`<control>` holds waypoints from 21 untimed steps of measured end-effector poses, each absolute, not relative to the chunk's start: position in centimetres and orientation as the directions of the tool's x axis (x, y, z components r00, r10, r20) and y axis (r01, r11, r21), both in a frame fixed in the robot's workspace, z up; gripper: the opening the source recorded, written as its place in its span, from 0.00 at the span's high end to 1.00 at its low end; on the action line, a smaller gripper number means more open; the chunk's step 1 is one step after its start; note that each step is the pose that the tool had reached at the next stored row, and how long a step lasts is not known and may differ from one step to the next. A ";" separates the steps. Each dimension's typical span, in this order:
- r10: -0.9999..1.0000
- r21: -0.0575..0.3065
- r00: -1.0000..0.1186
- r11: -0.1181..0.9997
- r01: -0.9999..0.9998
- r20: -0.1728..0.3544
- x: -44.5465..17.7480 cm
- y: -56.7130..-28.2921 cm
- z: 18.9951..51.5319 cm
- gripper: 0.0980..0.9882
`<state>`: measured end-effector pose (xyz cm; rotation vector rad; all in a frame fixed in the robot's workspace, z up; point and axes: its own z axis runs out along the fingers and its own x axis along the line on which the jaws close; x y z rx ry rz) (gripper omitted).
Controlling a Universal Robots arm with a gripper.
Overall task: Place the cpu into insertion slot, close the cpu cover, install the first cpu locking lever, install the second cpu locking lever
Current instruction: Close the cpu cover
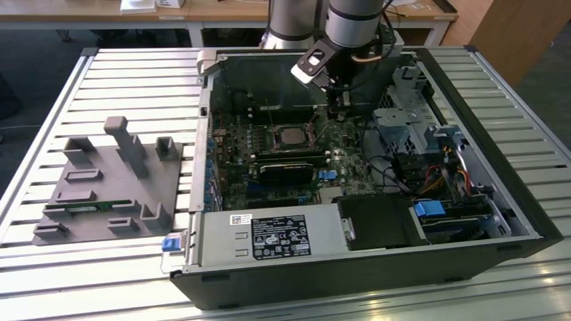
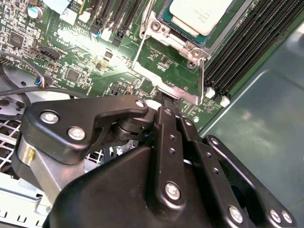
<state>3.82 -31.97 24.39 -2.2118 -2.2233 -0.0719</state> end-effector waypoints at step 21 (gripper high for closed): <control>0.999 0.029 -0.006 0.005 1.000 0.036 3.0 -32.0 24.4 0.99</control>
